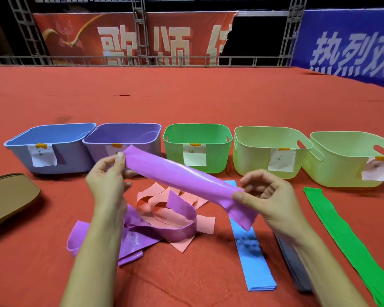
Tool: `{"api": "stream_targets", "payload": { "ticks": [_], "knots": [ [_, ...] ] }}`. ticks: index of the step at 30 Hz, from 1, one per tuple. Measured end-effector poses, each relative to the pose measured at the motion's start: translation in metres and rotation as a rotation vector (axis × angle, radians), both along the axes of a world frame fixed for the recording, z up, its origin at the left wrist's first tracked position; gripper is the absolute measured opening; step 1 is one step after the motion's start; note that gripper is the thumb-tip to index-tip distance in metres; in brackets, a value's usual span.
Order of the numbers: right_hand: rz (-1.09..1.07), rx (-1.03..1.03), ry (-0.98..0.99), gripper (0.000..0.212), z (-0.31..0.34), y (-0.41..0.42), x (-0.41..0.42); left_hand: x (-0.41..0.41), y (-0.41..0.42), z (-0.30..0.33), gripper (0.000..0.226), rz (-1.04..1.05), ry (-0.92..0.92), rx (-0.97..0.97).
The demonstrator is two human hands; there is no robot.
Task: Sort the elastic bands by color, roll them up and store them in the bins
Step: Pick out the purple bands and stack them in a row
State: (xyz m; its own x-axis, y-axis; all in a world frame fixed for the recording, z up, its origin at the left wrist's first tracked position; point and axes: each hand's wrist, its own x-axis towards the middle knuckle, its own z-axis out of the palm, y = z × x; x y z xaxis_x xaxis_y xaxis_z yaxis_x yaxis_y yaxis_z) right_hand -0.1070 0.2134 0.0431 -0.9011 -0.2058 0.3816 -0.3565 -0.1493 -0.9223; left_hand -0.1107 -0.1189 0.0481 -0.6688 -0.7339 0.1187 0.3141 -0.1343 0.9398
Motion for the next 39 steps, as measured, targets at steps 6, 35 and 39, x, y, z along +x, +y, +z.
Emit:
{"api": "stream_targets", "payload": {
  "ticks": [6,35,39],
  "knots": [
    [0.156,0.194,0.031,0.040,-0.021,-0.019,0.000,-0.002,0.009,-0.003,0.008,-0.074,-0.028,0.026],
    [0.153,1.420,0.036,0.061,-0.020,-0.060,0.051,0.010,-0.017,0.006,0.009,-0.207,-0.182,-0.336],
    [-0.098,1.201,0.063,0.056,-0.016,-0.060,0.037,0.017,-0.025,0.010,0.011,-0.239,-0.189,-0.339]
  ]
}}
